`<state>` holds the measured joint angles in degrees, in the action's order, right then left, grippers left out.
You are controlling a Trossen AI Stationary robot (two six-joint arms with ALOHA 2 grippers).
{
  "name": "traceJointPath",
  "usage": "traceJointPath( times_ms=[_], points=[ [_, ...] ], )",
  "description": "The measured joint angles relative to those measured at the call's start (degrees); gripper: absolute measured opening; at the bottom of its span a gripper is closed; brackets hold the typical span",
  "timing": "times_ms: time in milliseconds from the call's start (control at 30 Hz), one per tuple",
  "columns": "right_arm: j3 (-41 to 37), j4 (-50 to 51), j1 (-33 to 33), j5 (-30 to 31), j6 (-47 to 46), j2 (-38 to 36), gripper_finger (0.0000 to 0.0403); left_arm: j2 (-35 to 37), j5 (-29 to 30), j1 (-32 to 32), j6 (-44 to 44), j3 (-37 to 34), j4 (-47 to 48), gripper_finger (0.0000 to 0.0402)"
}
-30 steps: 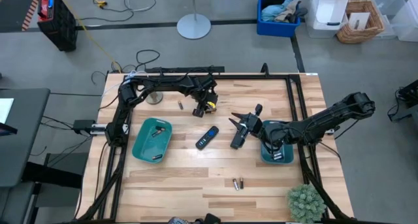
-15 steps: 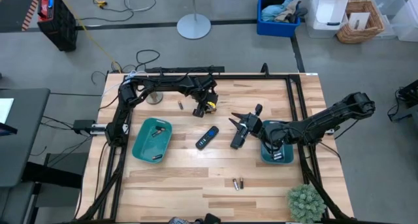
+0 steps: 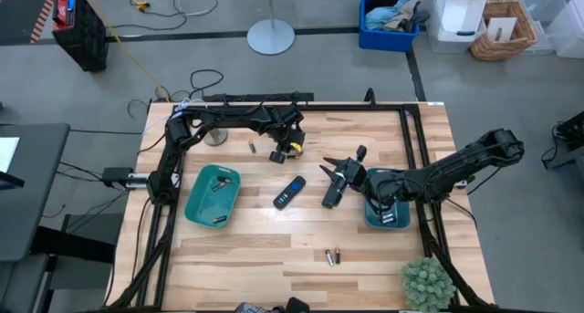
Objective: Sort batteries
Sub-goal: Put the silver battery into the blue bin
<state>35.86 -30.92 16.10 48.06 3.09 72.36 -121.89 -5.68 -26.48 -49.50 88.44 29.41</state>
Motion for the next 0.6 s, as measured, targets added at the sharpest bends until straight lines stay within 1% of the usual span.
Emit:
traceJointPath(
  times_ms=[100, 233, 467, 600],
  points=[
    [0.00, 0.00, 0.00, -0.01, 0.00, 0.00, 0.0123, 0.00, 0.29, 0.00, -0.02, 0.00, -0.25, 0.0057],
    [0.00, 0.00, 0.00, 0.00, 0.00, 0.00, 0.0123, 0.00, 0.59, 0.00, 0.07, 0.00, -0.29, 0.0058],
    [0.00, 0.00, -0.11, -0.01, 0.00, 0.00, 0.0123, 0.00, -0.30, 0.29, 1.82, 0.00, 0.68, 0.0102],
    [0.00, 0.00, -0.11, -0.01, -0.03, 0.00, 0.0123, 0.00, -0.52, 0.33, 4.69, 0.00, 0.75, 0.0129]
  ],
)
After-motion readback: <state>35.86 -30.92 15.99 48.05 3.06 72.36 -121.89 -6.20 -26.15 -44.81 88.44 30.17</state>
